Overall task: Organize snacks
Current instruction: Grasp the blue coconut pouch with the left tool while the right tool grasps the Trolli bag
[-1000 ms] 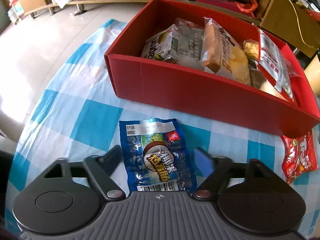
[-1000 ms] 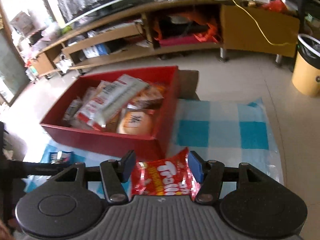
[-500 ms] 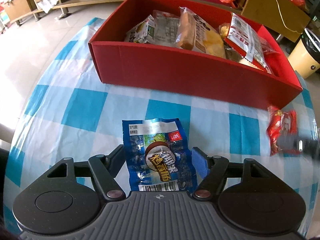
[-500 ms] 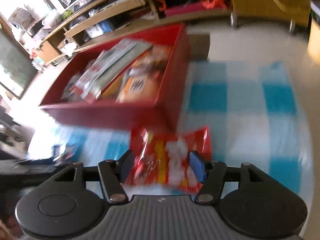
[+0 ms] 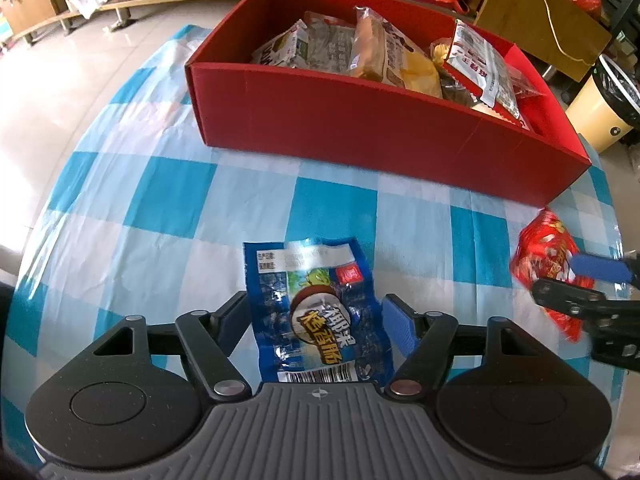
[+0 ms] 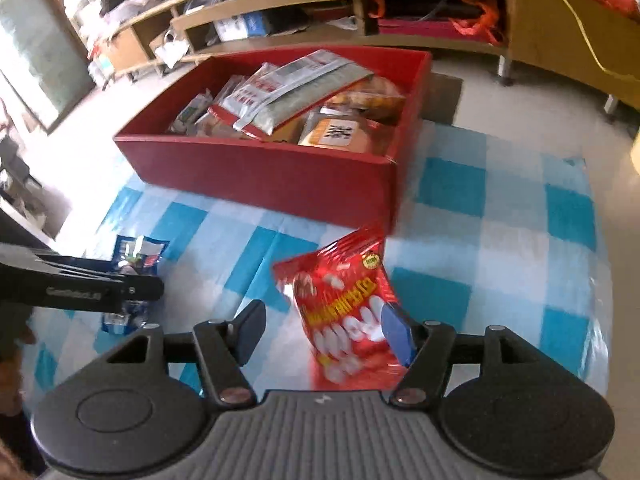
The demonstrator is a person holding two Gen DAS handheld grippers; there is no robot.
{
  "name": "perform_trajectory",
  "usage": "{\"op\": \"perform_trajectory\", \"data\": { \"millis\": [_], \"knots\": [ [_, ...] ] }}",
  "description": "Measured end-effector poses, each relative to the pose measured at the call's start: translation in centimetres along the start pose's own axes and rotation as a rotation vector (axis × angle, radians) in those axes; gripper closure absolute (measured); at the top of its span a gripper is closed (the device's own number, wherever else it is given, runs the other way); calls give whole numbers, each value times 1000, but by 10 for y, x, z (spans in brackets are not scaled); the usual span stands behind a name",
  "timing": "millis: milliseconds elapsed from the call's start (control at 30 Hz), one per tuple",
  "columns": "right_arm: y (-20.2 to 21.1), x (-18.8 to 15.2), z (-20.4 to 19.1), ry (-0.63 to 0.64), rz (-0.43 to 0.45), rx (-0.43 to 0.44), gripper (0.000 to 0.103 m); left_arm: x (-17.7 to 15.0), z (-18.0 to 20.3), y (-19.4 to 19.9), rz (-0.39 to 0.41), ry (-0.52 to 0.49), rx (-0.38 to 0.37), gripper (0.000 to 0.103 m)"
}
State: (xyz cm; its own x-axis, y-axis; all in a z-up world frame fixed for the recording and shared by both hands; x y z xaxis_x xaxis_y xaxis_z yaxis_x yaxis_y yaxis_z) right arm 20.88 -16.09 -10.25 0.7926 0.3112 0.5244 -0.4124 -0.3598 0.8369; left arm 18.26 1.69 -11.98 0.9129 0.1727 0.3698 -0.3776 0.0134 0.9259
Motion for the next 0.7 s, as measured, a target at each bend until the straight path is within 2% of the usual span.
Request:
{"op": "perform_trajectory", "data": {
  "millis": [200,267,333,433,500,700],
  "knots": [
    [-4,5,-4,116,23,-79,38,-1,10,-4,13,-48,34,23],
    [4,9,-6,163,51,-59,38,-2,11,-4,15,-54,35,22],
    [0,8,-4,185,28,-36,37,-3,12,-4,18,-59,37,22],
    [-12,8,0,191,23,-30,36,-3,13,-4,19,-66,45,22],
    [-14,13,2,174,38,-1,31,-4,15,-4,20,-76,49,21],
    [-11,-3,-4,155,-43,32,30,-3,17,-6,21,-92,47,19]
  ]
}}
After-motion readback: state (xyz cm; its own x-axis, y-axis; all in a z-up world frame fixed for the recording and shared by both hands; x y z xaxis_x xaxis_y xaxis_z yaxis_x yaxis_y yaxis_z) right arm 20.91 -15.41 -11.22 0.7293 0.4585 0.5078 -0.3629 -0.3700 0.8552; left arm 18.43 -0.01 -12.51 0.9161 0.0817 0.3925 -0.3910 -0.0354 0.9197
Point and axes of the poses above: each gripper's, at about its wrist camera, not at the fingertips, and y roughly against the way its jaws point, z to its right, x to its top, the point moved 7 cm from there along -y, roughly the way its jaws point, and after that the axes turned 3 degrees about y, right-handed, at the moved point
